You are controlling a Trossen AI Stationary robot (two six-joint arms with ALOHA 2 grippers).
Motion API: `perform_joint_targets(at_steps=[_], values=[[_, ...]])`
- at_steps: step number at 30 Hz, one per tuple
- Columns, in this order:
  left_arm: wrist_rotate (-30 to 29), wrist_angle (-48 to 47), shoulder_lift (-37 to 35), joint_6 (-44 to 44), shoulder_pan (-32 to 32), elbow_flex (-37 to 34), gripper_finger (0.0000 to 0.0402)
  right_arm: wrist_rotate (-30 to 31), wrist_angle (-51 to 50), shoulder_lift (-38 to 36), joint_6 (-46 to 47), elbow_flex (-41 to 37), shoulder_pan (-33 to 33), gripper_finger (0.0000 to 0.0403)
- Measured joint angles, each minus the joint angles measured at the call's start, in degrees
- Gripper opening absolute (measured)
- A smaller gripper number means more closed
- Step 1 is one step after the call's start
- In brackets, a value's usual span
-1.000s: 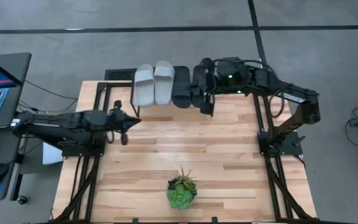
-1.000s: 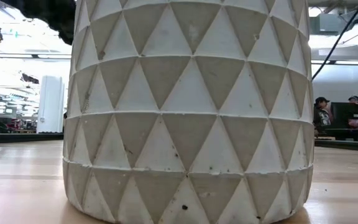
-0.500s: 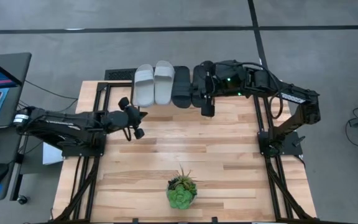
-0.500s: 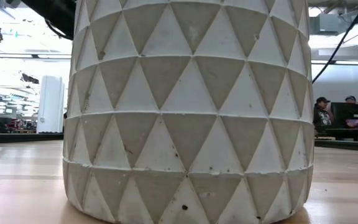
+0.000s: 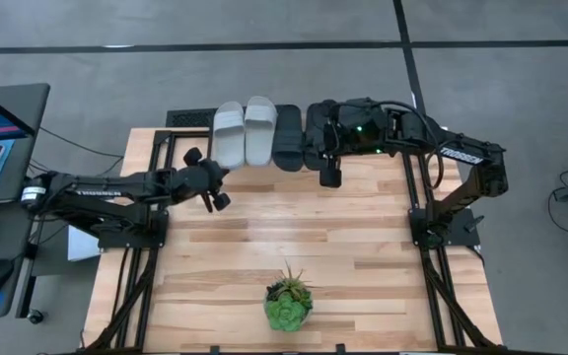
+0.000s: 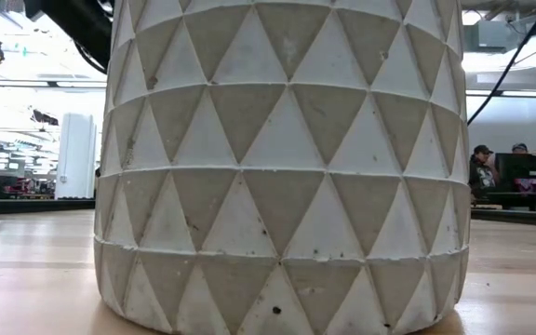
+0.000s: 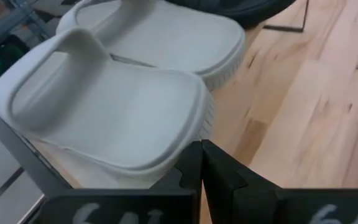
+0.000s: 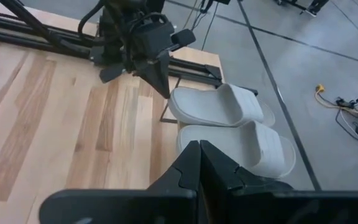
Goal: Pick and place slides into the shelf
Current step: Adjust the slides on the shelf, then return to Home Position
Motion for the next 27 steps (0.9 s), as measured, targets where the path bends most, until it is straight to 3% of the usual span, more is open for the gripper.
perform_joint_targets(at_steps=[12, 17, 27], values=[[-1.4, -5.5, -0.1, 0.1, 1.9, 0.0, 0.0000, 0.0, 0.0, 0.0, 0.0, 0.0, 0.0, 0.0000], [1.4, -5.0, -1.3, -0.4, 0.6, 0.0, 0.0000, -0.2, 0.0, 0.0, 0.0, 0.0, 0.0, 0.0000], [4.1, -2.2, -12.3, 2.2, -3.7, 2.6, 0.0000, -0.8, 0.1, 0.0, 0.0, 0.0, 0.0, 0.0000]])
